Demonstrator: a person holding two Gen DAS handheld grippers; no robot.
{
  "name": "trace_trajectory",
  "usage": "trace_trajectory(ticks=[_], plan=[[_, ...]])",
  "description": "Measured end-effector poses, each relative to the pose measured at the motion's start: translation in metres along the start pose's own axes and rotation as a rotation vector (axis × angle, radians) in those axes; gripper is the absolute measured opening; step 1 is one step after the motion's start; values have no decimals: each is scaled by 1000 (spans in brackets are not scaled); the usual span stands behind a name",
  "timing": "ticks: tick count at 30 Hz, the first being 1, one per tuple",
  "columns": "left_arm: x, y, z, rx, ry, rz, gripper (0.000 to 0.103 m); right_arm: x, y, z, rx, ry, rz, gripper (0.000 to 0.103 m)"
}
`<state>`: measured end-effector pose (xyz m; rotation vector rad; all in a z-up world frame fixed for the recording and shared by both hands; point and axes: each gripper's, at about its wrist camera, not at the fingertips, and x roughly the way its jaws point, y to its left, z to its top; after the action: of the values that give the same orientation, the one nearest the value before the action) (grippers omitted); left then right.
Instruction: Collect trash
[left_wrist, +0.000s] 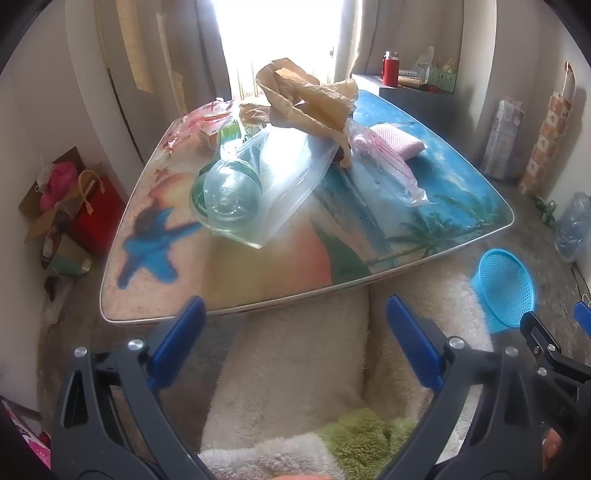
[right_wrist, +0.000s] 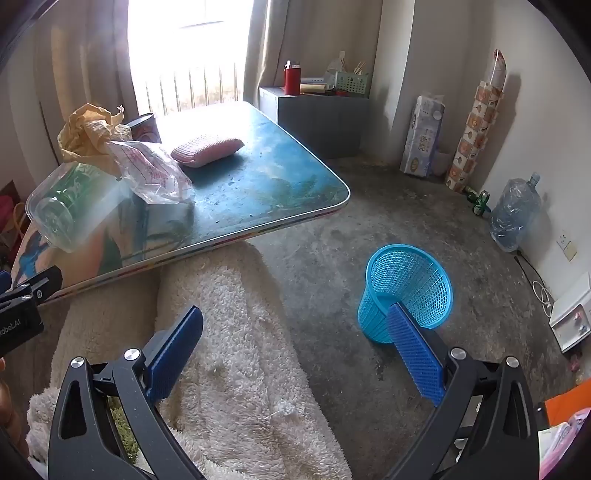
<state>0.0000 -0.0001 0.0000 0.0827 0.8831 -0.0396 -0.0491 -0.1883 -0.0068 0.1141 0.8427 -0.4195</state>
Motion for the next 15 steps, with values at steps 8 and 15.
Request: trace_trajectory(ticks=[8,15], plan=[[0,0,0,-2,-1,2,94,0,-1,0,0,1,0,97],[0,1,0,-4,-1,0,94,-1,-1,0,0,-1,-1,97]])
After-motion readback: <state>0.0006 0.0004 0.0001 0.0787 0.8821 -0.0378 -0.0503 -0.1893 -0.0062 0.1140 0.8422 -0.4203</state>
